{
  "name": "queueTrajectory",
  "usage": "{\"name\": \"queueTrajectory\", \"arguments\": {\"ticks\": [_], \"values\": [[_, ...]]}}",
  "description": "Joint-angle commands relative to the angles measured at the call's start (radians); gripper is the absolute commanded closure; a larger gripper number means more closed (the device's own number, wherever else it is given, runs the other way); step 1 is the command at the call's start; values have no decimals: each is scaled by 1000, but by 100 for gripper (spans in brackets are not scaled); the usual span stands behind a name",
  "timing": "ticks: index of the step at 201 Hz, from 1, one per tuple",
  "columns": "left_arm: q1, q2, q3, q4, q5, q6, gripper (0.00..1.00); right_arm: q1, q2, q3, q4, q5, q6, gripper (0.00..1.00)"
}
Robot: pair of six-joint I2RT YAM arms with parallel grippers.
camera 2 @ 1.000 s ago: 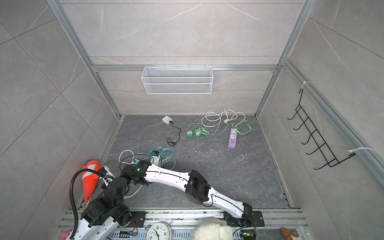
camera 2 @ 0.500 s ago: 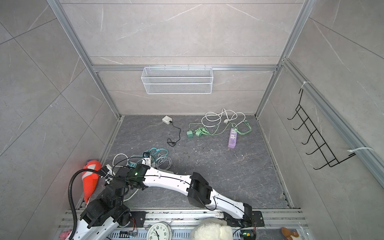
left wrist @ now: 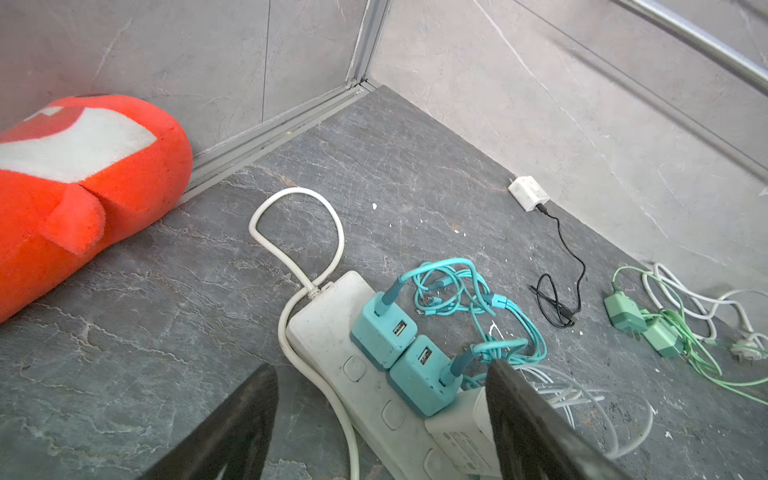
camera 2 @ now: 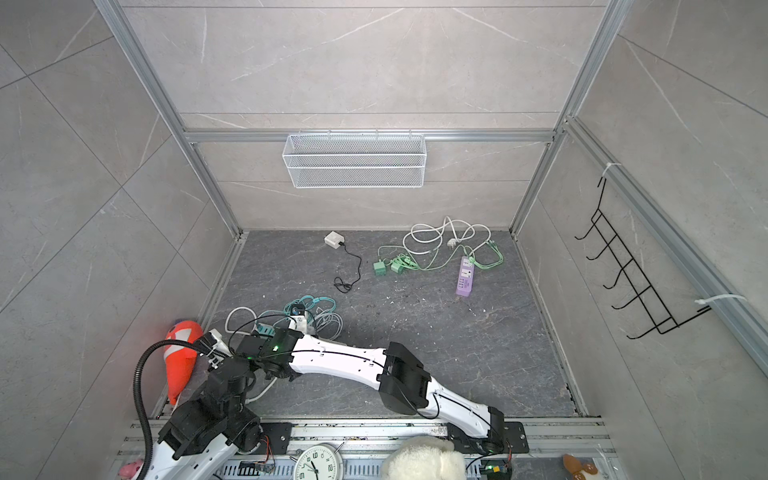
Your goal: Insert the plug
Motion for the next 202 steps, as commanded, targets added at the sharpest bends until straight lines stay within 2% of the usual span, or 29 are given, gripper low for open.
{"name": "queueTrajectory", "arguments": {"ticks": [1, 22, 103, 147, 202], "values": [[1, -19, 41, 27, -22, 23, 19, -32, -98, -143, 122, -19, 2, 51], [2, -18, 45, 25, -23, 26, 19, -47, -121, -201, 181, -39, -8, 52], [2, 18, 42, 53, -28, 32, 19, -47, -132, -167, 202, -53, -37, 53], [2, 41, 37, 72, -25, 33, 19, -42, -187, -262, 269, -56, -31, 53], [1, 43, 38, 76, -22, 41, 19, -57, -132, -207, 266, -77, -52, 53]]}}
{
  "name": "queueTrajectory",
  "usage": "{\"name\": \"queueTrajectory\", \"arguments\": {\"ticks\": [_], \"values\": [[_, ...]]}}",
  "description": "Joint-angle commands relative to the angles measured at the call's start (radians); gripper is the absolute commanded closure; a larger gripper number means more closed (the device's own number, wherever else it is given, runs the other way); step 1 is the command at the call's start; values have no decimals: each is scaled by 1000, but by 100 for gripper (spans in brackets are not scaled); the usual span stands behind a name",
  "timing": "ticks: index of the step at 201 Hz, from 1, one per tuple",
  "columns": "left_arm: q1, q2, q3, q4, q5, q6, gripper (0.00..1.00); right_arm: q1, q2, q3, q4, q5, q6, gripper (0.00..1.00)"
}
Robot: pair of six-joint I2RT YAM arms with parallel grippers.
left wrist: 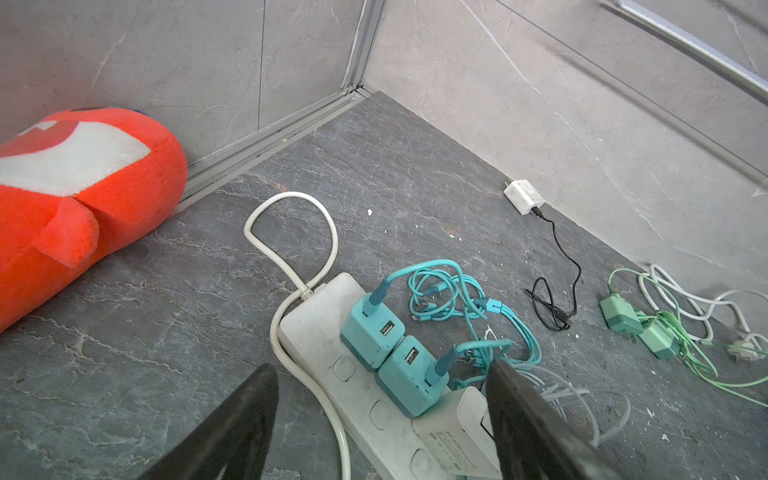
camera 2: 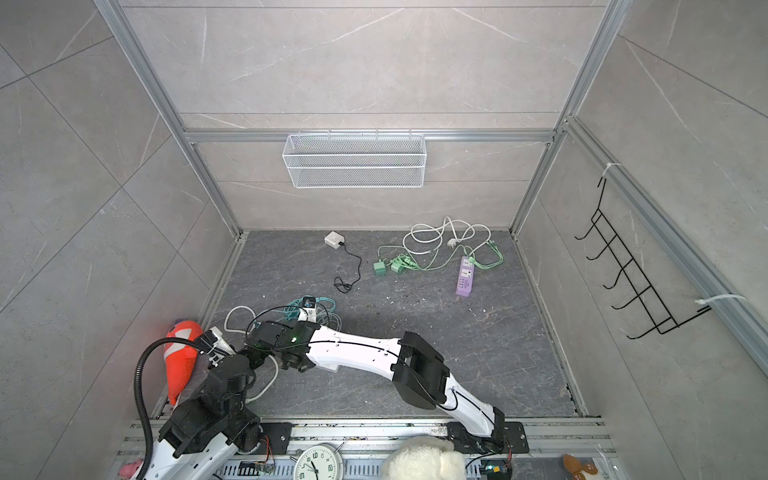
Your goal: Insert the plug
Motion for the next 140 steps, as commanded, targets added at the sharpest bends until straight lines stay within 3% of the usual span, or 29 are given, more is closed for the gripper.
{"name": "queueTrajectory", "arguments": {"ticks": [1, 140], "values": [[1, 5, 29, 36, -21, 20, 19, -8, 14, 33, 2, -9, -22, 53], [3, 2, 17, 42, -16, 20, 20, -37, 59, 2, 38, -58, -18, 54]]}}
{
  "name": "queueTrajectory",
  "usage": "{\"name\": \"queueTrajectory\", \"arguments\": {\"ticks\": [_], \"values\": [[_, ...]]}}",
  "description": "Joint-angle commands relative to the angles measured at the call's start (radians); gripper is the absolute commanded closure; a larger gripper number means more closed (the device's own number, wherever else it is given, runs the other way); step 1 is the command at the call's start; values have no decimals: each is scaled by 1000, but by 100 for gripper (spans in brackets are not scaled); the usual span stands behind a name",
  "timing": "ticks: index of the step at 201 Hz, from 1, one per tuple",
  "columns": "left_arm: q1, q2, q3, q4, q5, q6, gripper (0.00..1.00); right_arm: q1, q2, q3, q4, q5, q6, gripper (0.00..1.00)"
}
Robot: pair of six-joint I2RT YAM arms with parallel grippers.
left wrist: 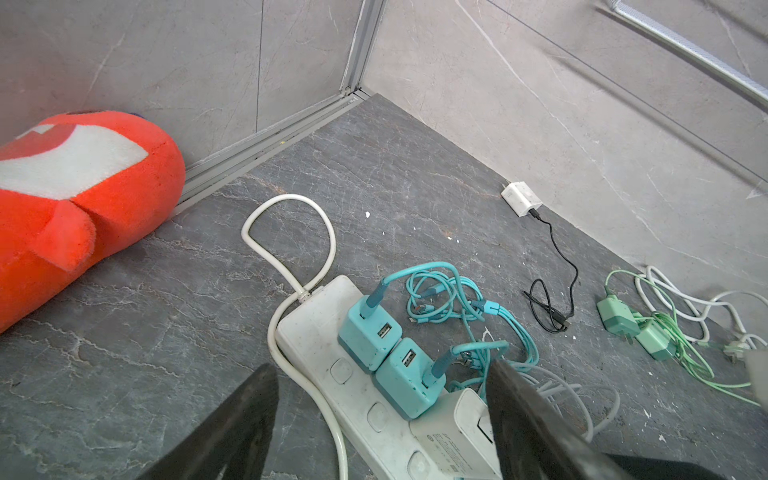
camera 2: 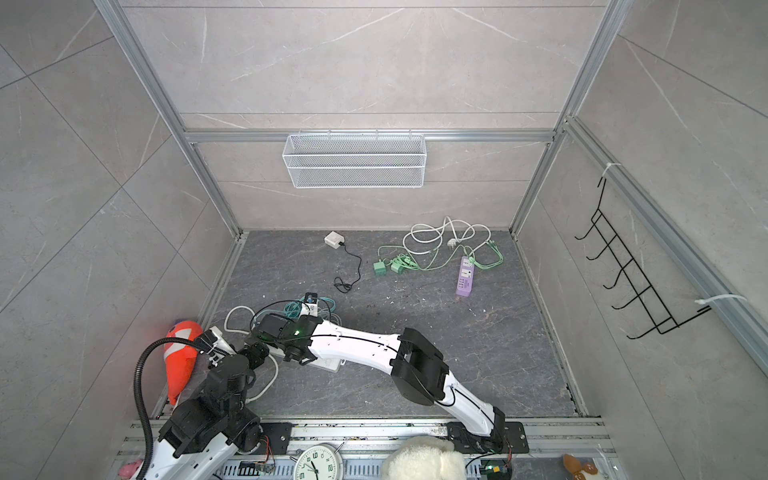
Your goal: Insert the plug
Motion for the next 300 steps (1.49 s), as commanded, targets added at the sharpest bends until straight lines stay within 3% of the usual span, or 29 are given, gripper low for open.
{"name": "queueTrajectory", "arguments": {"ticks": [1, 97, 172, 224, 262, 300], "values": [[2, 2, 18, 37, -16, 16, 20, -2, 35, -5, 1, -8, -10, 54], [1, -2, 15, 42, -15, 18, 19, 29, 36, -65, -6, -44, 40, 57], [2, 0, 20, 40, -18, 24, 20, 66, -4, -207, 23, -52, 124, 58], [2, 14, 31, 35, -13, 23, 20, 42, -25, -212, 31, -41, 89, 58], [2, 27, 50, 20, -18, 40, 19, 41, -93, -256, 21, -48, 73, 57], [3, 77, 66, 69, 46, 94, 19, 18, -242, -417, 71, -49, 63, 55]]}}
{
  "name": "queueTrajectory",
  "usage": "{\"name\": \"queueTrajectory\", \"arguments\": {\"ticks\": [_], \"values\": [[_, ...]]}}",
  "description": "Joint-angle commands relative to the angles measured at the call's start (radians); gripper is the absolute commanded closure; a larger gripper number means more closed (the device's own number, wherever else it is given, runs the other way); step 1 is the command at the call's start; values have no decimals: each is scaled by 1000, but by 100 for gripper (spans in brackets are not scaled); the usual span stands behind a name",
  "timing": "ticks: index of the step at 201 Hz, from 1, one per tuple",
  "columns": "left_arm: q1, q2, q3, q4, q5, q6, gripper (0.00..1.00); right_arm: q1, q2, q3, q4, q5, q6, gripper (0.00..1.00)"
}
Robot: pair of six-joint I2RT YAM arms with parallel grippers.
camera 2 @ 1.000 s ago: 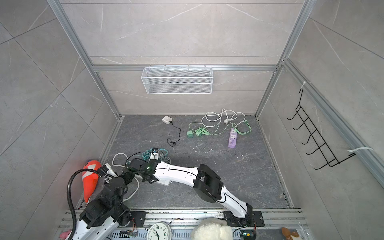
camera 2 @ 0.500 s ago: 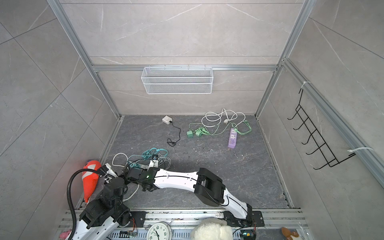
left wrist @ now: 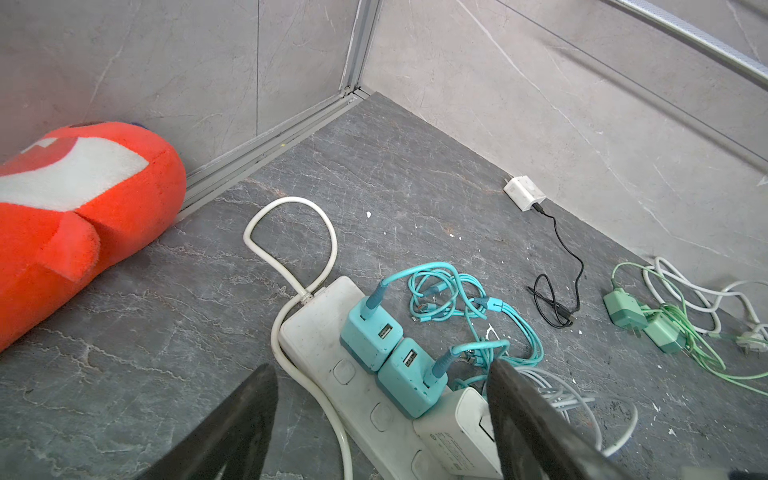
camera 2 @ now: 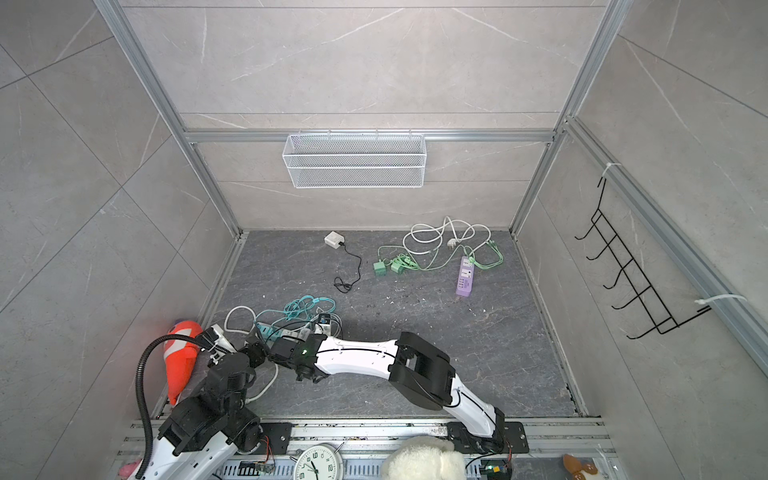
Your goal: Insert the plug
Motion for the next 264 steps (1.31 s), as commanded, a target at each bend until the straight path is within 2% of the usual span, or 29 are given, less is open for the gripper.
{"name": "queueTrajectory", "arguments": {"ticks": [1, 27, 69, 112, 137, 165, 199, 248, 264], "values": [[3, 37, 38, 71, 42, 64, 18, -20, -129, -83, 5, 1, -21, 55], [3, 159, 59, 175, 143, 139, 16, -75, -227, -186, 27, -28, -62, 53], [2, 444, 137, 328, 228, 184, 15, -225, -365, -351, 113, -117, -194, 50], [0, 702, 233, 518, 281, 242, 15, -442, -446, -430, 151, -207, -377, 50], [-10, 902, 337, 552, 267, 271, 15, -560, -469, -447, 171, -242, -465, 50], [-10, 1113, 505, 549, 225, 285, 14, -654, -471, -448, 161, -252, -519, 50], [6, 1400, 813, 430, 175, 331, 13, -704, -503, -489, 184, -286, -564, 51], [128, 1747, 1225, 257, 321, 294, 13, -709, -586, -580, 226, -346, -628, 51], [151, 1840, 1344, 219, 362, 321, 14, -709, -606, -609, 245, -356, -632, 51]]}}
